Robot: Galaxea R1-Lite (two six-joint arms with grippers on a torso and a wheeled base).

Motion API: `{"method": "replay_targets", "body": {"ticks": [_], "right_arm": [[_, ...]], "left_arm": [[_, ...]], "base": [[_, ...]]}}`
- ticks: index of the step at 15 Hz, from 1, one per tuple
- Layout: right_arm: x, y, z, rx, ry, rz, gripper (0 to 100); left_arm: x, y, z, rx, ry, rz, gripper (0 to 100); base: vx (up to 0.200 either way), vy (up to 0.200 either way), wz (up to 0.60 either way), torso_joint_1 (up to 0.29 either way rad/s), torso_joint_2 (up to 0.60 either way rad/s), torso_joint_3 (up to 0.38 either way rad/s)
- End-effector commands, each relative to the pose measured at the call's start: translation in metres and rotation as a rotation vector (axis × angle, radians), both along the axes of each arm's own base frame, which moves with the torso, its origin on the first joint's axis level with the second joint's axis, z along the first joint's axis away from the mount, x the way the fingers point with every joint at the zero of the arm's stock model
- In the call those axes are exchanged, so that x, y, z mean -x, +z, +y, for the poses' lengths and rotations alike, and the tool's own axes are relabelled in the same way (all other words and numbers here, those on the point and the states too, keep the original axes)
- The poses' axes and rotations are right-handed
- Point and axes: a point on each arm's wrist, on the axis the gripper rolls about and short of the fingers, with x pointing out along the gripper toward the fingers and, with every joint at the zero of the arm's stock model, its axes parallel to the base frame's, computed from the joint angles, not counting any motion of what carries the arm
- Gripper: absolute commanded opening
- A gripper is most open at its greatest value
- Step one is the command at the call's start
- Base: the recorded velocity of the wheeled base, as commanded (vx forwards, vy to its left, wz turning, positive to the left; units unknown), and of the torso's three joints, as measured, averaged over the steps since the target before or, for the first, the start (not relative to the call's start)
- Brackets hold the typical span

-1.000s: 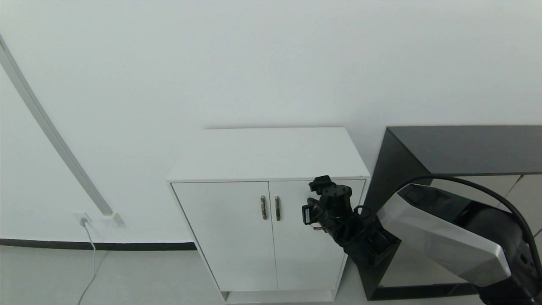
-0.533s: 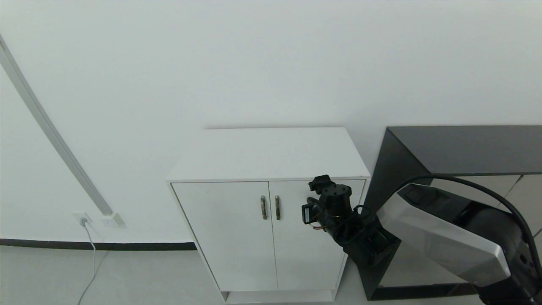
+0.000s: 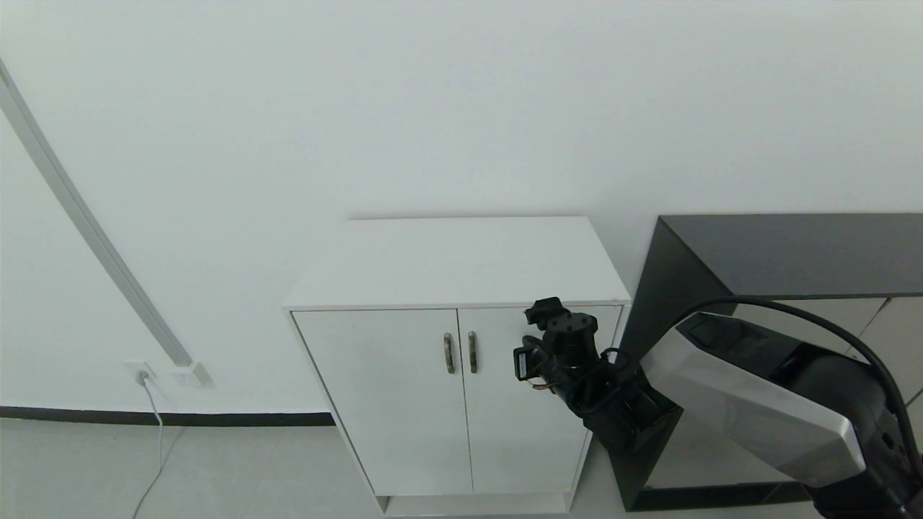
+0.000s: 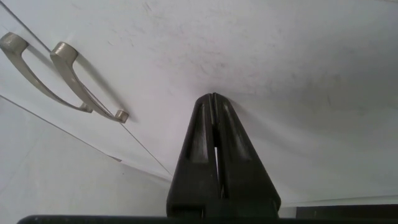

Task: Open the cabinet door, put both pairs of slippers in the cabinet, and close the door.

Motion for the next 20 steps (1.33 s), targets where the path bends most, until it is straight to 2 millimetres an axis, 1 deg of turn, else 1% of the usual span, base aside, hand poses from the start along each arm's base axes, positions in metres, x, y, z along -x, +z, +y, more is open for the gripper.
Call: {"method": "replay_targets", "body": {"ticks": [1, 3, 4, 6, 9, 11, 12, 13, 14, 15, 17, 20], "right_arm": [[0.002, 0.002, -0.001, -0.001, 0.001, -0.001, 0], [0.010, 0.011, -0.003, -0.010, 0.007, -0.013, 0], [0.022, 0.018, -0.005, -0.010, 0.018, -0.013, 0], [0.037, 0.026, -0.012, -0.016, 0.026, -0.022, 0], [0.064, 0.045, -0.035, -0.034, 0.017, -0.048, 0], [0.074, 0.056, -0.054, -0.046, -0.009, -0.068, 0], [0.081, 0.063, -0.070, -0.056, -0.034, -0.084, 0], [0.086, 0.066, -0.083, -0.060, -0.058, -0.092, 0], [0.088, 0.068, -0.091, -0.062, -0.075, -0.096, 0], [0.093, 0.072, -0.111, -0.063, -0.121, -0.106, 0], [0.103, 0.076, -0.139, -0.038, -0.192, -0.102, 0], [0.128, 0.087, -0.167, -0.029, -0.240, -0.118, 0]], "left_arm": [[0.000, 0.000, 0.000, 0.000, 0.001, 0.001, 0], [0.000, 0.000, 0.000, 0.000, -0.001, 0.000, 0], [0.000, 0.000, 0.000, 0.000, 0.001, 0.001, 0], [0.000, 0.000, 0.000, 0.000, 0.001, 0.001, 0], [0.000, 0.000, 0.000, 0.002, 0.001, 0.001, 0], [0.000, 0.000, 0.000, 0.002, -0.001, 0.001, 0], [0.000, 0.000, 0.000, 0.002, -0.001, 0.001, 0], [0.000, 0.000, 0.000, 0.002, -0.001, 0.001, 0], [0.000, 0.000, 0.000, 0.002, 0.001, 0.001, 0], [0.000, 0.000, 0.000, 0.002, -0.001, 0.001, 0], [0.000, 0.000, 0.000, 0.002, -0.001, 0.001, 0], [0.000, 0.000, 0.000, 0.002, 0.001, 0.001, 0]], "base": [[0.000, 0.000, 0.00, 0.000, 0.00, 0.000], [0.000, 0.000, 0.00, 0.000, 0.00, 0.000], [0.000, 0.000, 0.00, 0.000, 0.00, 0.000], [0.000, 0.000, 0.00, 0.000, 0.00, 0.000], [0.000, 0.000, 0.00, 0.000, 0.00, 0.000], [0.000, 0.000, 0.00, 0.000, 0.00, 0.000], [0.000, 0.000, 0.00, 0.000, 0.00, 0.000], [0.000, 0.000, 0.00, 0.000, 0.00, 0.000], [0.000, 0.000, 0.00, 0.000, 0.00, 0.000], [0.000, 0.000, 0.00, 0.000, 0.00, 0.000], [0.000, 0.000, 0.00, 0.000, 0.00, 0.000], [0.000, 0.000, 0.00, 0.000, 0.00, 0.000]]}}
